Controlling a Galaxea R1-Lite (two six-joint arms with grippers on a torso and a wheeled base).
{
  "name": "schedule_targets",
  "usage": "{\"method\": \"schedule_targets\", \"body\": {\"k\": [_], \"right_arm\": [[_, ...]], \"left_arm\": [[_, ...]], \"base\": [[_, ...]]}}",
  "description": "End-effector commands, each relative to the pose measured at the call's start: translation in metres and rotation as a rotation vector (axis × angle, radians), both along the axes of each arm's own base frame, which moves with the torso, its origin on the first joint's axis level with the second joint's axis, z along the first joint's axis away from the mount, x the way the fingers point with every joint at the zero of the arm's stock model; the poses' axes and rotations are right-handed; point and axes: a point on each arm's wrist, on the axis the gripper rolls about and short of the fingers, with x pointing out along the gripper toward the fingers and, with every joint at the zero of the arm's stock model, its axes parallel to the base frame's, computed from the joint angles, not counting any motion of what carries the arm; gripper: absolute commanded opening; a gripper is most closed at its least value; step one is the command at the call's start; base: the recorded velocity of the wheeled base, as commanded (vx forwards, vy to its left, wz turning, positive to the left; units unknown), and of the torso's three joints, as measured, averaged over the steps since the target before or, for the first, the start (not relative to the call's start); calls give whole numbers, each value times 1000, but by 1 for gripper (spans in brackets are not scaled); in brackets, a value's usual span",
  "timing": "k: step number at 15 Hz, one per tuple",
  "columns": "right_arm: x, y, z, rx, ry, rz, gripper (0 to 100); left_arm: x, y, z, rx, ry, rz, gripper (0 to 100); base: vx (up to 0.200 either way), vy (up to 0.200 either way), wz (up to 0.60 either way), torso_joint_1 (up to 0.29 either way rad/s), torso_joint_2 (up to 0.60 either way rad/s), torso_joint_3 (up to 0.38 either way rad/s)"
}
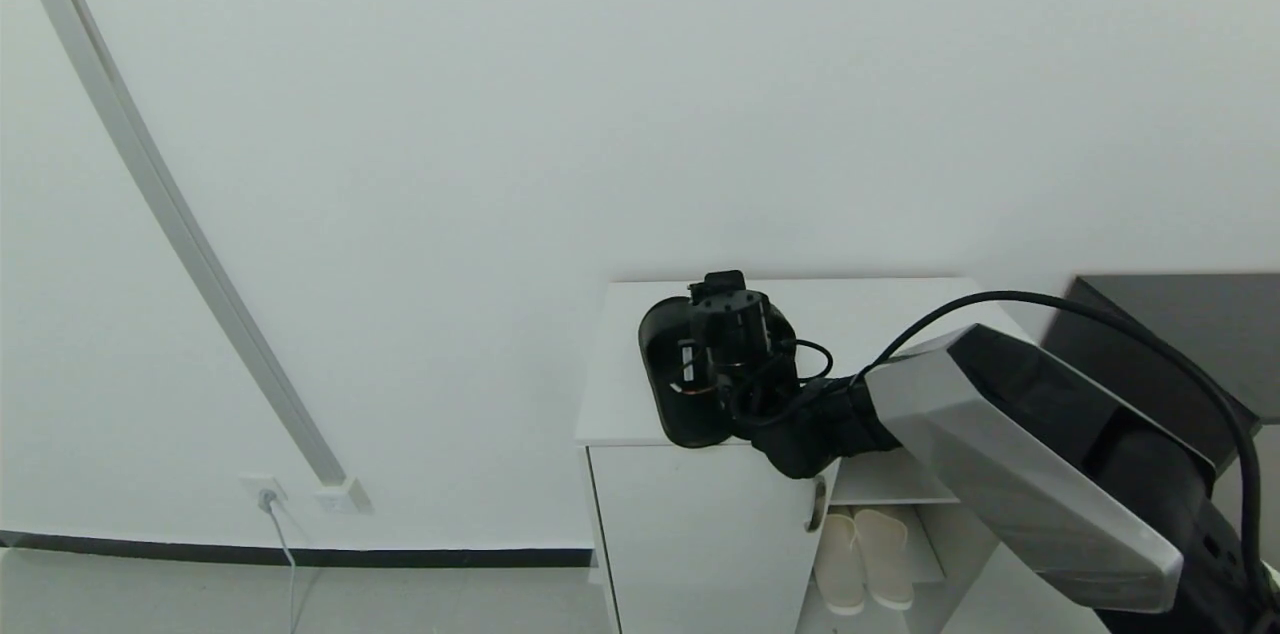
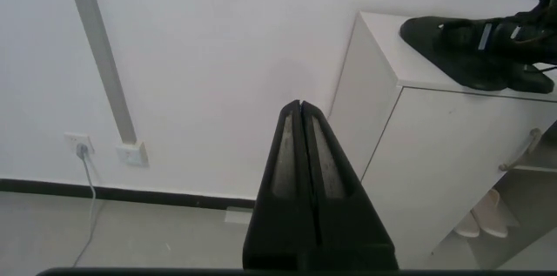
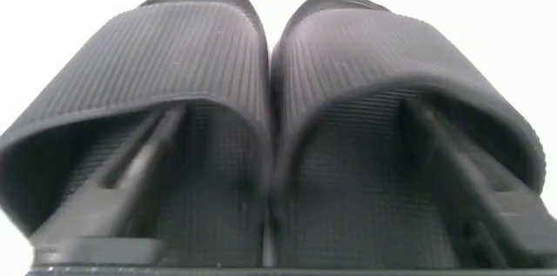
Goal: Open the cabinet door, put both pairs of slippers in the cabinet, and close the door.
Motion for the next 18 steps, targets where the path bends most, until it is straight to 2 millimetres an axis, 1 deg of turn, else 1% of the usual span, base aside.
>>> {"method": "schedule_targets", "body": {"k": [1,4,5,6,7,9,11,12,13,14,15,16,18], "right_arm": [[0,1,-1,1,0,3,0],[-1,1,2,5,-3,5,0],[-13,-7,20,9,-5,10,0],[-24,-13,34,16,-5,40,0],[-40,-21,53,30,-16,77,0],[-77,-42,77,40,-21,126,0],[-114,-70,85,50,-12,213,0],[-134,-86,85,40,5,254,0],[-149,-98,87,39,12,279,0],[-168,-110,91,37,17,302,0],[-183,-116,95,29,13,334,0],[-191,-120,98,7,3,349,0],[-194,-121,97,-3,5,358,0]], "left_arm": [[0,0,0,-1,-1,0,0],[0,0,0,-1,-1,1,0],[0,0,0,-1,-1,1,0],[0,0,0,-1,-1,1,0],[0,0,0,-1,-1,1,0],[0,0,0,-1,-1,1,0],[0,0,0,0,-1,1,0],[0,0,0,0,-1,1,0],[0,0,0,0,-1,1,0],[0,0,0,0,-1,1,0],[0,0,0,0,-1,1,0],[0,0,0,-1,-1,1,0],[0,0,0,-1,-1,1,0]], "base": [[0,0,0,0,0,0],[0,0,0,0,0,0],[0,0,0,0,0,0],[0,0,0,0,0,0],[0,0,0,0,0,0],[0,0,0,0,0,0],[0,0,0,0,0,0],[0,0,0,0,0,0],[0,0,0,0,0,0],[0,0,0,0,0,0],[0,0,0,0,0,0],[0,0,0,0,0,0],[0,0,0,0,0,0]]}}
